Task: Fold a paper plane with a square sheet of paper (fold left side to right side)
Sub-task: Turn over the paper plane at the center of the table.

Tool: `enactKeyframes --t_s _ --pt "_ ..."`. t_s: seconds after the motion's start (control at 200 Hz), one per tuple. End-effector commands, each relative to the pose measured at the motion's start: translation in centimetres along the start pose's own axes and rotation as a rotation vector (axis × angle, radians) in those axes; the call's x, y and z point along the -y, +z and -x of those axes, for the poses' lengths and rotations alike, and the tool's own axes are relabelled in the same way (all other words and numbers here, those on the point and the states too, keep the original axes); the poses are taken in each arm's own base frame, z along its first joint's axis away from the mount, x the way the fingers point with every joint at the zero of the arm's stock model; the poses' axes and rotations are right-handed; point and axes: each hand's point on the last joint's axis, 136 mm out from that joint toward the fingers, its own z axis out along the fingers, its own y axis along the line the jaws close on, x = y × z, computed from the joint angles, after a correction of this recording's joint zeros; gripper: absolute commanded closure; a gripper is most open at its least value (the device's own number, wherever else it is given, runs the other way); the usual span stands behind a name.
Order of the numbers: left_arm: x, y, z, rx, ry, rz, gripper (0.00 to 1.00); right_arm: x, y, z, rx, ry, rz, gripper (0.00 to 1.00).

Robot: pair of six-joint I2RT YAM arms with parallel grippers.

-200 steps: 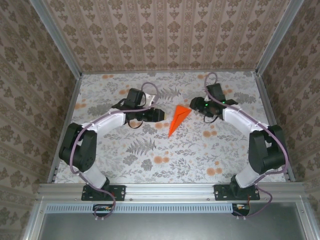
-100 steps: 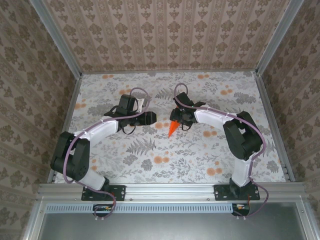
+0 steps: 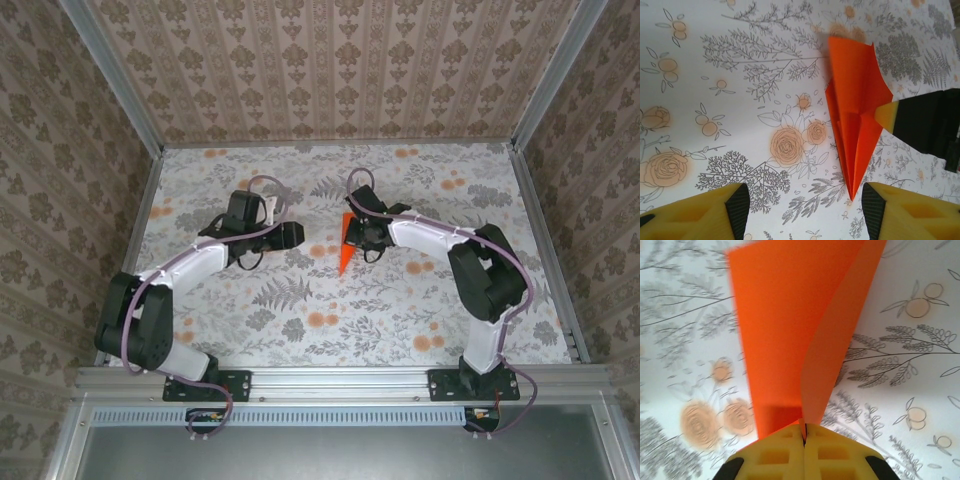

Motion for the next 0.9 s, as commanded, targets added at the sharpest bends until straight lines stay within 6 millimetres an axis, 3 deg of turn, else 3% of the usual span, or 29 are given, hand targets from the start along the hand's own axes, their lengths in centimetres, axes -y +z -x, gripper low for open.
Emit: enactKeyframes --t_s 0.0,0.115,0.2,0.43,0.59,0.895 --pt "-0.3 -1.1 0.6 0.035 -0.003 0.014 0.36 -5.2 -5.1 0.8 0.062 -0.111 0.215 1.00" --pt "-0.7 -1.8 1.0 0.059 -0.007 0.031 0.35 -8.0 -7.9 -0.1 0.055 -0.151 0.382 1.00" --pt "-1.0 -2.2 1.2 0.077 -0.008 0.043 0.35 -8.0 -8.3 -1.0 0.046 -0.143 0.433 1.00" --pt "-1.6 -3.2 1.5 0.110 -0.014 0.061 0.33 -4.8 -3.8 -4.3 -0.063 -0.106 0.421 1.00" --pt "-1.9 -3.5 1.4 0.113 -0.019 0.066 0.32 -1.5 -0.8 -5.3 -0.108 -0.074 0.365 1.00" --pt "-2.1 -3.8 1.6 0.118 -0.018 0.067 0.31 3.6 0.2 -5.9 -0.115 -0.088 0.208 0.94"
